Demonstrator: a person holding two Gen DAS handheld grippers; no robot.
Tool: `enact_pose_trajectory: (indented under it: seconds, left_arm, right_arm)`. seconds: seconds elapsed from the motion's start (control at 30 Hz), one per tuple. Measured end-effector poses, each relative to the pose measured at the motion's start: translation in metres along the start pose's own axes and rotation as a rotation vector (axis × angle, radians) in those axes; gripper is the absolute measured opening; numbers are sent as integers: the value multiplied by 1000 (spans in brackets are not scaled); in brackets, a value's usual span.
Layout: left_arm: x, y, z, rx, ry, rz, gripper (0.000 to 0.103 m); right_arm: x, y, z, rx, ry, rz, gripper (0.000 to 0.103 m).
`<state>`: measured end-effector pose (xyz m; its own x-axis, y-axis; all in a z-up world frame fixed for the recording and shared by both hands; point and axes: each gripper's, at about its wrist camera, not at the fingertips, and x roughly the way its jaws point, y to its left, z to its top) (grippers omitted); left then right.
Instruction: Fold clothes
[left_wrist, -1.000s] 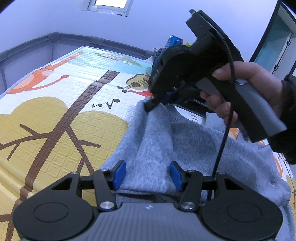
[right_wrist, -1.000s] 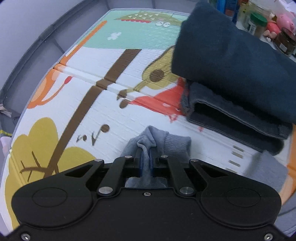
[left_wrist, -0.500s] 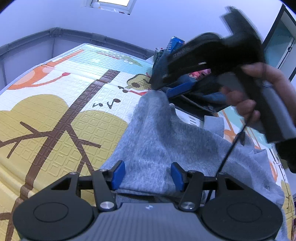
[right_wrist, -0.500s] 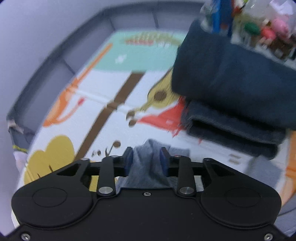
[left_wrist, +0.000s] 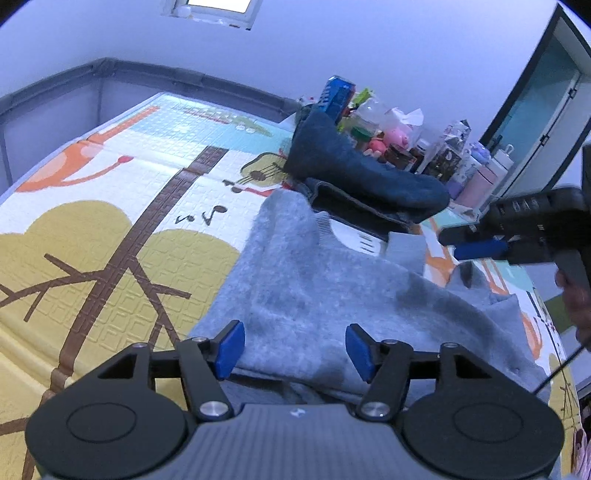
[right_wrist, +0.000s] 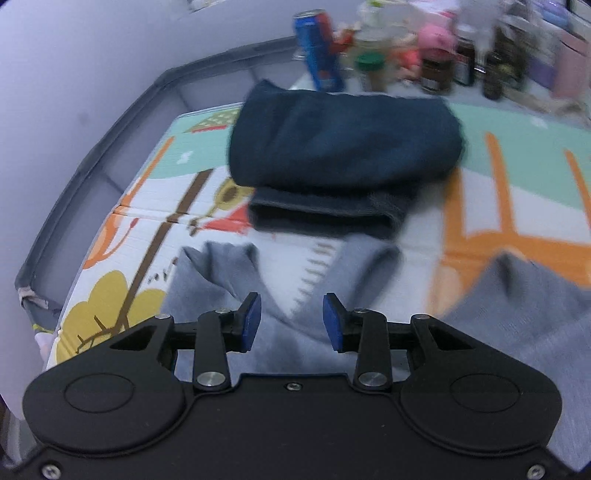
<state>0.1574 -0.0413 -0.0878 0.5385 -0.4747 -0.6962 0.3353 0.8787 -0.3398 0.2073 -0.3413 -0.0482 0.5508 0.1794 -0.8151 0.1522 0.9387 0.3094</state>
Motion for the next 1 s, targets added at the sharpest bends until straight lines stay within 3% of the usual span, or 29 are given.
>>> enact_pose_trajectory:
  seconds: [0.23,0.57,0.83,1.0]
  left_arm:
    - [-13,-29,-6,82,6,-26,72]
    - [-10,-84,-36,215,73,-132,73]
    - [-9,-117,-57,303,128,-133,75]
    - [-10,-121,-59,258,164,-143,75]
  right_arm:
    - [-60,-50,-47,81,-56,-112,40]
    - [-117,-136,-107,261,-70,-258,42]
    - [-129,-175,-138,362,-70,-268,42]
    - [-117,-193,-150,434,-52,-206,42]
